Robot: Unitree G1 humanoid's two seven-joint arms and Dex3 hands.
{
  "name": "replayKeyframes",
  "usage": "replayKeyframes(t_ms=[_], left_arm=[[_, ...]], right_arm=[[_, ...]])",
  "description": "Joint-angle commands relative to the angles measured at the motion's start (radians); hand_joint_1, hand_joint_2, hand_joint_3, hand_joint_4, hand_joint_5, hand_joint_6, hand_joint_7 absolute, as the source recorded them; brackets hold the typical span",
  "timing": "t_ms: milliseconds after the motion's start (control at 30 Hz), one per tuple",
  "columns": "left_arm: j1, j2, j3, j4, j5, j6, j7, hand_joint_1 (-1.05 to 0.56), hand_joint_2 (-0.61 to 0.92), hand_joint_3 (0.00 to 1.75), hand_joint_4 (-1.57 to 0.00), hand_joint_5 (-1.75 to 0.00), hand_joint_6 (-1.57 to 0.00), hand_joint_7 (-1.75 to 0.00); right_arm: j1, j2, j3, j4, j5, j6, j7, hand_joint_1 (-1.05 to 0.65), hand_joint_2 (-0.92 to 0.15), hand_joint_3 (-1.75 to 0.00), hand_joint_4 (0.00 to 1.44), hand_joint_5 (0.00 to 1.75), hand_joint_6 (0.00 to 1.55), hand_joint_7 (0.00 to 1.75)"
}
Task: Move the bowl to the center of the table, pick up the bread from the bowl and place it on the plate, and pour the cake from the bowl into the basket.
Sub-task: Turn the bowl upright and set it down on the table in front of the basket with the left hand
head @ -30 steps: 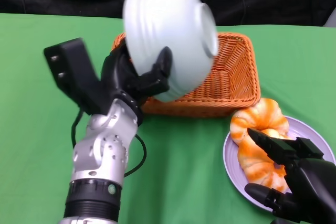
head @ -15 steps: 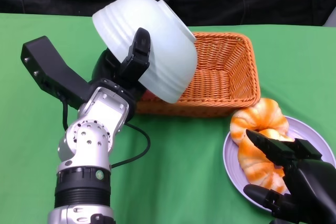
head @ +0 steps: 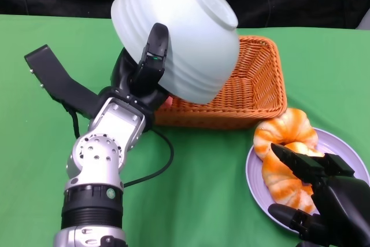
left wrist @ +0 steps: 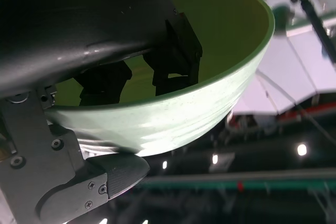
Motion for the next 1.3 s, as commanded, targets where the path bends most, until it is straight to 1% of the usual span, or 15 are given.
replayKeyframes(t_ms=[33, 233, 333, 500, 567, 633, 733, 833, 967, 1067, 1233, 1300], left_arm=[[-0.055, -0.031, -0.002, 0.024, -0.009, -0.011, -0.090, -0.31, 0.24, 1.74, -1.09, -1.75, -0.88, -1.75], [-0.067, -0.015, 0.004, 0.079, -0.003, -0.017, -0.219, -0.31, 0.24, 1.70, -1.09, -1.75, -0.85, -1.75], [-0.072, -0.012, 0.010, 0.094, -0.001, -0.014, -0.236, -0.31, 0.25, 1.67, -1.09, -1.75, -0.85, -1.75], [-0.062, 0.000, 0.000, 0.088, 0.012, -0.005, -0.260, -0.31, 0.27, 1.69, -1.10, -1.75, -0.85, -1.75], [-0.035, 0.023, -0.034, 0.057, 0.061, -0.026, -0.301, -0.29, 0.31, 1.65, -1.11, -1.75, -0.87, -1.75], [-0.018, 0.035, -0.053, 0.035, 0.099, -0.041, -0.315, -0.27, 0.32, 1.65, -1.11, -1.75, -0.90, -1.75], [0.025, 0.062, -0.072, -0.020, 0.162, -0.064, -0.303, -0.23, 0.32, 1.71, -1.13, -1.75, -0.93, -1.75], [0.064, 0.086, -0.094, -0.074, 0.231, -0.092, -0.289, -0.20, 0.31, 1.74, -1.14, -1.75, -0.92, -1.75], [0.101, 0.122, -0.132, -0.135, 0.321, -0.142, -0.298, -0.17, 0.34, 1.73, -1.11, -1.75, -0.89, -1.75], [0.132, 0.159, -0.161, -0.196, 0.384, -0.170, -0.305, -0.12, 0.34, 1.72, -1.11, -1.75, -0.90, -1.75], [0.168, 0.204, -0.205, -0.249, 0.470, -0.225, -0.315, -0.07, 0.32, 1.73, -1.10, -1.75, -0.90, -1.75], [0.184, 0.226, -0.228, -0.266, 0.523, -0.276, -0.318, -0.06, 0.31, 1.67, -1.11, -1.75, -0.91, -1.75]], right_arm=[[0.007, -0.005, -0.003, -0.009, 0.000, 0.005, 0.001, -0.58, -0.92, -0.34, 0.06, 0.75, 0.31, 0.01], [0.009, -0.005, -0.003, -0.012, 0.002, 0.010, 0.006, -0.58, -0.92, -0.34, 0.05, 0.75, 0.31, 0.01], [0.006, -0.004, -0.003, -0.005, -0.001, 0.007, 0.001, -0.59, -0.92, -0.34, 0.05, 0.76, 0.31, 0.01], [0.007, -0.006, -0.003, -0.005, -0.001, 0.006, 0.002, -0.59, -0.92, -0.34, 0.05, 0.77, 0.31, 0.01], [0.010, -0.007, -0.004, -0.011, 0.001, 0.009, 0.007, -0.58, -0.92, -0.34, 0.04, 0.77, 0.31, 0.01], [0.012, -0.008, -0.005, -0.013, 0.002, 0.008, 0.009, -0.58, -0.92, -0.34, 0.03, 0.77, 0.31, 0.01], [0.011, -0.010, -0.005, -0.008, 0.000, 0.003, 0.008, -0.58, -0.92, -0.34, 0.04, 0.77, 0.31, 0.01], [0.014, -0.014, -0.009, -0.010, 0.006, -0.001, 0.011, -0.58, -0.92, -0.34, 0.04, 0.78, 0.31, 0.01], [0.017, -0.022, -0.019, -0.011, 0.017, -0.005, 0.019, -0.58, -0.92, -0.34, 0.04, 0.78, 0.31, 0.01], [0.017, -0.025, -0.020, -0.008, 0.018, -0.008, 0.017, -0.58, -0.92, -0.34, 0.05, 0.78, 0.32, 0.01], [0.017, -0.027, -0.017, -0.001, 0.017, -0.013, 0.014, -0.58, -0.92, -0.34, 0.03, 0.77, 0.31, 0.01], [0.019, -0.028, -0.018, -0.002, 0.018, -0.016, 0.012, -0.58, -0.92, -0.34, 0.03, 0.77, 0.31, 0.01]])
